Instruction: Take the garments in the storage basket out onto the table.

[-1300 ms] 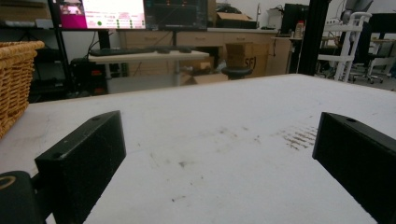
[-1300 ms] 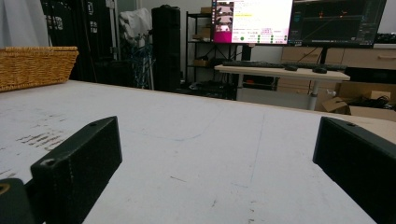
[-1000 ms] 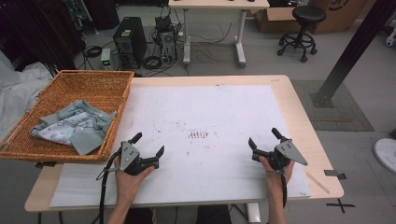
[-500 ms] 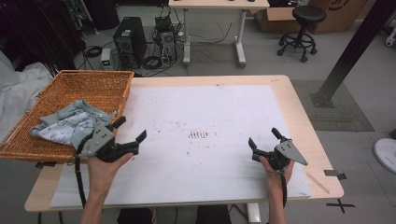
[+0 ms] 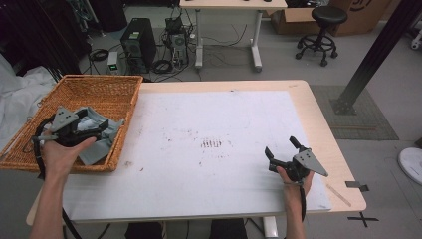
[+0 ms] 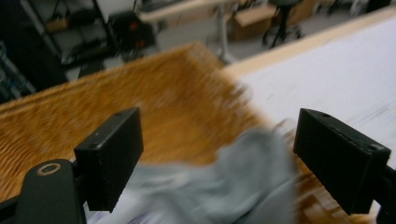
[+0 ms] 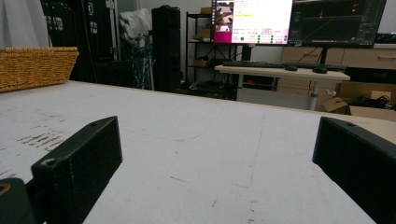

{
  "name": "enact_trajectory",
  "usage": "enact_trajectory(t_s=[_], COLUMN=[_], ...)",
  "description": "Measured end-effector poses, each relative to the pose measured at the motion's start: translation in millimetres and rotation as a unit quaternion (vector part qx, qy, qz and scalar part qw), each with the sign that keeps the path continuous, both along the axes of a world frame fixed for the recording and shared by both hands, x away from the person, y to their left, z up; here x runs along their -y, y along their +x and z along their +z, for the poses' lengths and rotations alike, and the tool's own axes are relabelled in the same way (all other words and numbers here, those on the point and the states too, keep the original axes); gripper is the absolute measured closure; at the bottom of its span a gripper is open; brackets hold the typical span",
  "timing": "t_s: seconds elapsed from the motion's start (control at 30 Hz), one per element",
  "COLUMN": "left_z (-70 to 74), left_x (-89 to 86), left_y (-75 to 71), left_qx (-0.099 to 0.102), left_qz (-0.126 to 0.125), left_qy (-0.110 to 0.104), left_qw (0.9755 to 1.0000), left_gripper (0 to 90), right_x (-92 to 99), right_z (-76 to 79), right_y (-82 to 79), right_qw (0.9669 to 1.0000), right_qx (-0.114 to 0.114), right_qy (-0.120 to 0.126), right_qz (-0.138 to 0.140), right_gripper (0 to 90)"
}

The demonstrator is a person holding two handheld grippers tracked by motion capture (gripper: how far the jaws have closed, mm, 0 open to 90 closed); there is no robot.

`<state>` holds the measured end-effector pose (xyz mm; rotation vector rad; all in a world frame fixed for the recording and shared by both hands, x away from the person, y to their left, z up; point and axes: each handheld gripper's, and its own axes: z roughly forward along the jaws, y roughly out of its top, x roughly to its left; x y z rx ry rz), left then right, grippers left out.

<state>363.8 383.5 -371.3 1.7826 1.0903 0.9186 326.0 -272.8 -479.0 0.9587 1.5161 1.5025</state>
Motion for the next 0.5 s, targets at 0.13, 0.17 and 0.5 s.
enact_trajectory(t_s=[0.13,0.17,0.5], left_z=[-14.4,-21.7,-43.7], left_x=[-19.8,-24.9,-28.4], left_y=[17.3,25.7,55.4], left_qx=[-0.062,-0.088,-0.158], left_qz=[0.018,0.023,0.045], left_qy=[0.006,0.007,0.003], left_qw=[0.9979,0.9959,0.9864], left_gripper=[15.7,14.6,8.1], right_x=[-0.1,-0.1,-0.1], right_z=[0.1,0.1,0.1], right_y=[0.0,0.1,0.1], right_qw=[1.0000,1.0000,1.0000], right_qx=[-0.001,-0.001,-0.001], right_qy=[0.000,-0.001,0.000], right_qz=[0.000,0.000,0.000], right_gripper=[1.1,1.2,1.3])
